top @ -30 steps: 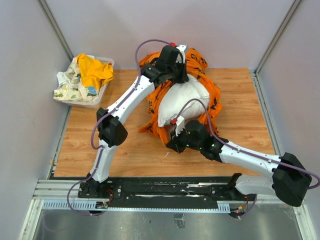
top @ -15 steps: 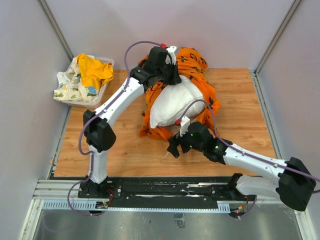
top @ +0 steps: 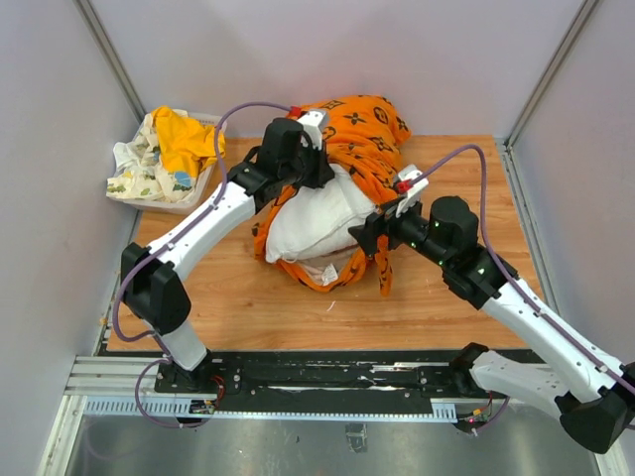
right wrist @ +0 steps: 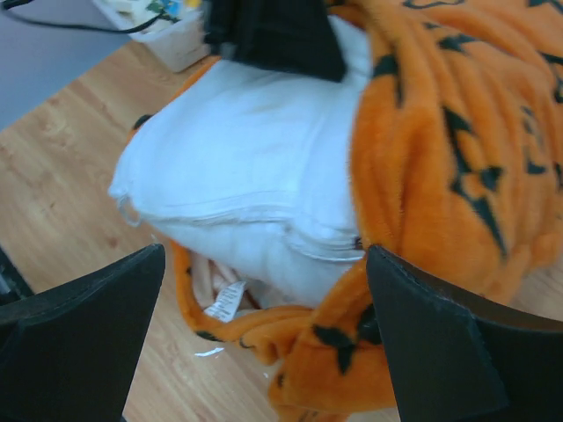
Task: Remove the pillowcase from the pillow
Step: Remove the pillow from the pillowcase.
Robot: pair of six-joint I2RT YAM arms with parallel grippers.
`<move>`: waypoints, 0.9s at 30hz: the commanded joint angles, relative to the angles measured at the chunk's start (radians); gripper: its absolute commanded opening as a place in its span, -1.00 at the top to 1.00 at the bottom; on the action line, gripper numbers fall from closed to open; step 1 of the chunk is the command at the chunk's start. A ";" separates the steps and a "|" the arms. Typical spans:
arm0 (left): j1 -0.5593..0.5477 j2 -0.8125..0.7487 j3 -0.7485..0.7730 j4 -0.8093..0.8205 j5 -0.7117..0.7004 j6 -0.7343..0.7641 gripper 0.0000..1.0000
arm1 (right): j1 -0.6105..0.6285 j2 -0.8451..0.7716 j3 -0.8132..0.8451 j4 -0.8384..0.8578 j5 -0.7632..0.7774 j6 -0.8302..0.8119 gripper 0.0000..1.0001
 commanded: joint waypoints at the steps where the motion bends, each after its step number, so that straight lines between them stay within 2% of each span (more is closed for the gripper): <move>1: 0.032 -0.096 -0.056 0.170 -0.079 0.027 0.99 | -0.051 0.027 0.046 -0.070 0.088 -0.018 -0.97; 6: 0.032 -0.156 -0.153 0.223 -0.065 0.027 0.99 | -0.052 0.093 0.096 -0.159 0.227 -0.028 -0.97; 11: 0.032 -0.146 -0.152 0.212 -0.044 0.028 0.99 | -0.053 0.129 0.081 -0.172 0.273 0.008 -0.97; 17: 0.032 -0.170 -0.165 0.189 -0.083 0.054 0.99 | -0.080 0.140 0.066 -0.199 0.332 -0.006 -0.98; 21: 0.034 -0.195 -0.178 0.169 -0.135 0.077 1.00 | -0.175 0.109 0.017 -0.204 0.237 0.035 -0.97; 25: 0.041 -0.218 -0.187 0.167 -0.145 0.088 1.00 | -0.385 0.083 -0.112 -0.090 -0.100 0.186 -0.96; 27: 0.044 -0.223 -0.186 0.165 -0.142 0.091 1.00 | -0.446 0.076 -0.190 0.006 -0.207 0.262 -0.97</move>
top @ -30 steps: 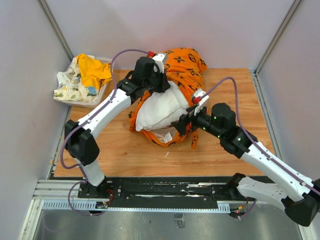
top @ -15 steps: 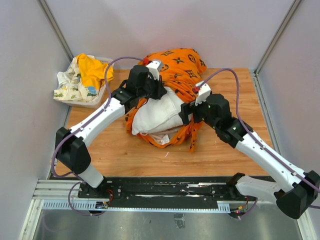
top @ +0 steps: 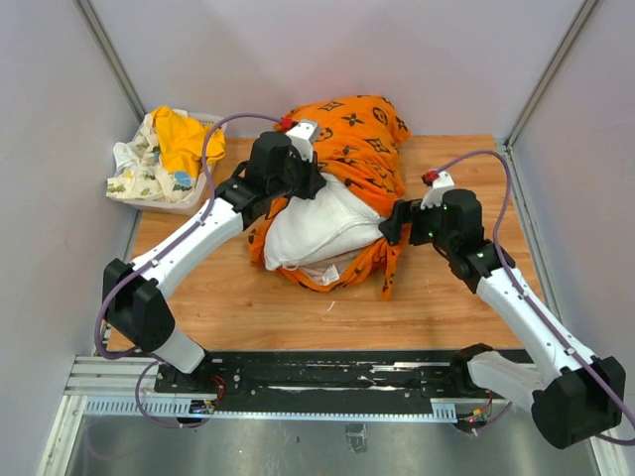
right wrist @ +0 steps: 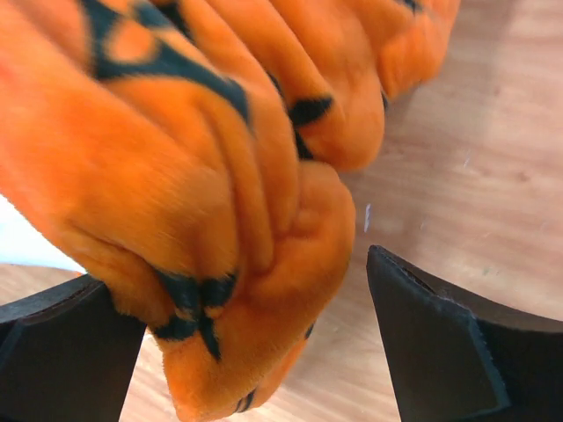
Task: Remove the pillowcase from the pillow
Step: Remove the pillow from the pillowcase.
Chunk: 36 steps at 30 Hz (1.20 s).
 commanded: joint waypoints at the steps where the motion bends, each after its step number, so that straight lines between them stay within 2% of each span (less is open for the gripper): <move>1: 0.044 -0.075 0.015 0.070 -0.124 0.041 1.00 | -0.145 -0.017 -0.148 0.119 -0.235 0.165 -0.96; 9: 0.062 -0.103 0.028 0.068 -0.138 0.037 1.00 | -0.149 0.072 -0.156 0.012 -0.129 0.155 -0.97; 12: 0.080 -0.129 0.045 0.068 -0.132 0.028 0.99 | -0.193 0.162 -0.158 0.010 -0.169 0.193 -0.97; 16: 0.089 -0.146 0.056 0.049 -0.034 0.035 0.99 | -0.220 0.259 -0.107 -0.021 -0.200 0.220 -0.97; 22: 0.089 -0.141 0.018 0.055 0.135 0.050 0.99 | -0.227 0.286 -0.076 -0.018 -0.190 0.228 -0.97; 25: 0.090 -0.136 0.013 0.061 0.182 0.051 0.99 | -0.236 0.267 -0.064 0.001 -0.234 0.220 -0.97; 29: 0.089 -0.112 0.026 0.058 0.168 0.039 1.00 | -0.234 0.188 -0.032 0.016 -0.286 0.191 -0.97; 33: 0.089 -0.092 0.031 0.056 0.147 0.031 1.00 | -0.233 0.021 -0.054 0.061 -0.298 0.145 -0.97; 36: 0.088 -0.081 0.031 0.058 0.144 0.028 0.99 | -0.234 -0.087 -0.083 0.141 -0.373 0.113 -0.98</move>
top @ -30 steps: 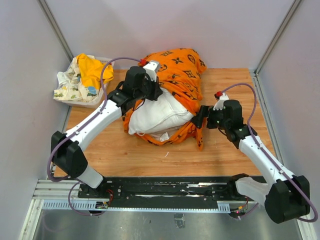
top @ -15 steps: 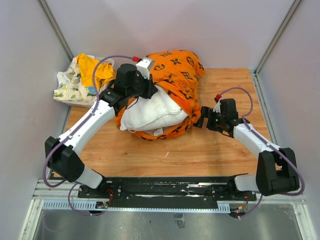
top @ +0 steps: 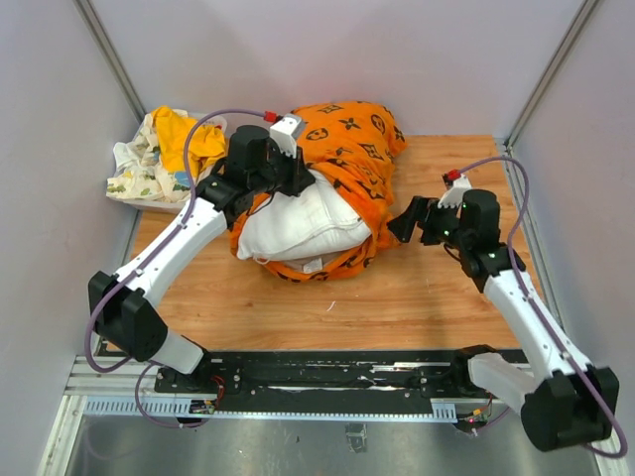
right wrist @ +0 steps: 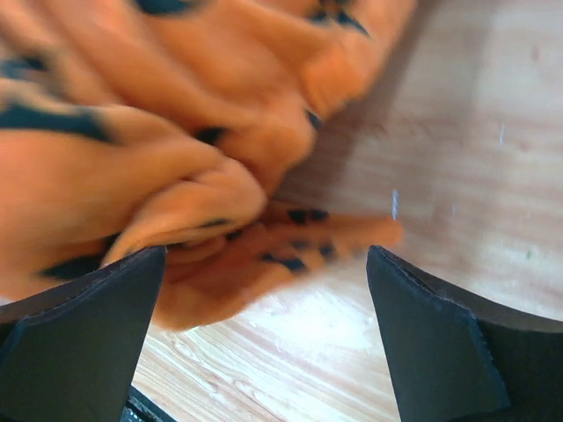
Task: Remove the pillowcase from the pillow
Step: Remove the pillow from the pillowcase.
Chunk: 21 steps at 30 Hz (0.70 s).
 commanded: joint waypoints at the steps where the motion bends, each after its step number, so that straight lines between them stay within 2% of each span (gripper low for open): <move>1: 0.010 -0.006 0.032 0.115 -0.011 -0.015 0.99 | -0.027 -0.144 -0.021 0.178 -0.173 -0.067 -0.98; 3: 0.010 -0.001 0.035 0.118 -0.008 -0.019 0.99 | -0.026 -0.160 -0.023 0.264 -0.330 -0.031 -0.99; 4: 0.010 0.002 0.038 0.119 -0.002 -0.021 0.99 | -0.020 -0.154 -0.003 0.267 -0.347 -0.020 -0.94; 9: 0.010 0.011 0.031 0.136 0.043 -0.044 0.99 | 0.048 -0.059 0.138 0.208 -0.274 -0.056 -0.75; 15: 0.002 0.004 0.006 0.121 -0.003 -0.041 1.00 | 0.216 0.090 0.314 0.081 -0.180 -0.191 -0.71; 21: 0.001 -0.005 -0.013 0.131 -0.005 -0.039 0.99 | 0.256 0.169 0.341 0.063 -0.155 -0.184 -0.47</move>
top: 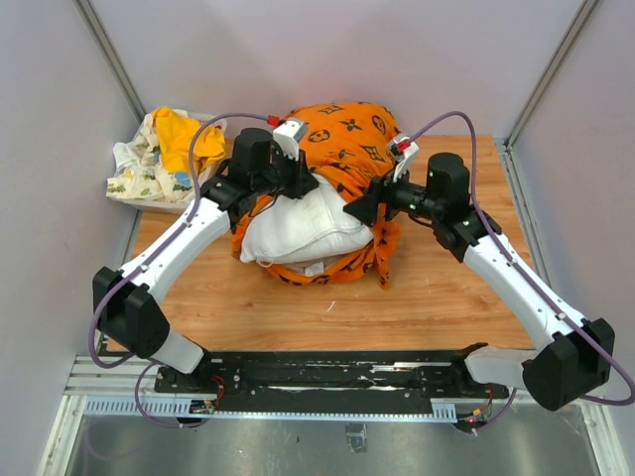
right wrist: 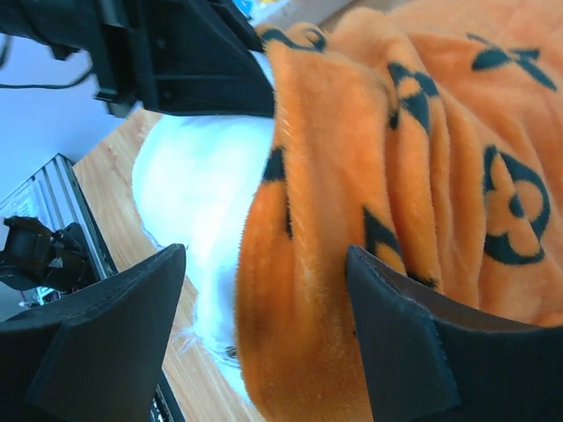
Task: Remove the pillowcase from the pillow
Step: Remove the pillow from the pillowcase.
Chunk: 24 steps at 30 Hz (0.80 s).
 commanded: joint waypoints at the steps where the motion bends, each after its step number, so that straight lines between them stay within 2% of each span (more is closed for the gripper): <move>1: 0.003 -0.027 0.003 0.106 -0.035 0.001 1.00 | 0.012 0.025 0.016 -0.057 0.066 -0.035 -0.44; 5: 0.003 -0.035 -0.004 0.112 -0.037 0.011 0.99 | 0.007 0.023 -0.001 -0.077 0.141 -0.045 -0.13; 9: 0.004 -0.049 -0.011 0.115 -0.043 0.019 0.99 | -0.020 0.028 -0.017 -0.078 0.179 -0.025 0.46; 11: 0.004 -0.059 -0.018 0.113 -0.051 0.026 1.00 | -0.050 0.023 -0.028 -0.072 0.190 -0.003 0.58; 15: 0.004 -0.076 -0.037 0.116 -0.065 0.033 1.00 | -0.161 -0.006 -0.086 0.003 0.128 0.081 0.72; 17: 0.004 -0.078 -0.042 0.117 -0.064 0.035 0.99 | -0.238 -0.013 -0.117 0.042 0.091 0.147 0.73; 19: 0.004 -0.079 -0.042 0.116 -0.068 0.037 0.99 | -0.287 -0.014 -0.141 0.063 0.070 0.183 0.68; 21: 0.004 -0.081 -0.040 0.115 -0.074 0.040 0.99 | -0.324 -0.013 -0.162 0.073 0.061 0.208 0.50; 24: 0.004 -0.085 -0.037 0.112 -0.081 0.043 0.99 | -0.360 -0.010 -0.200 0.099 0.043 0.239 0.49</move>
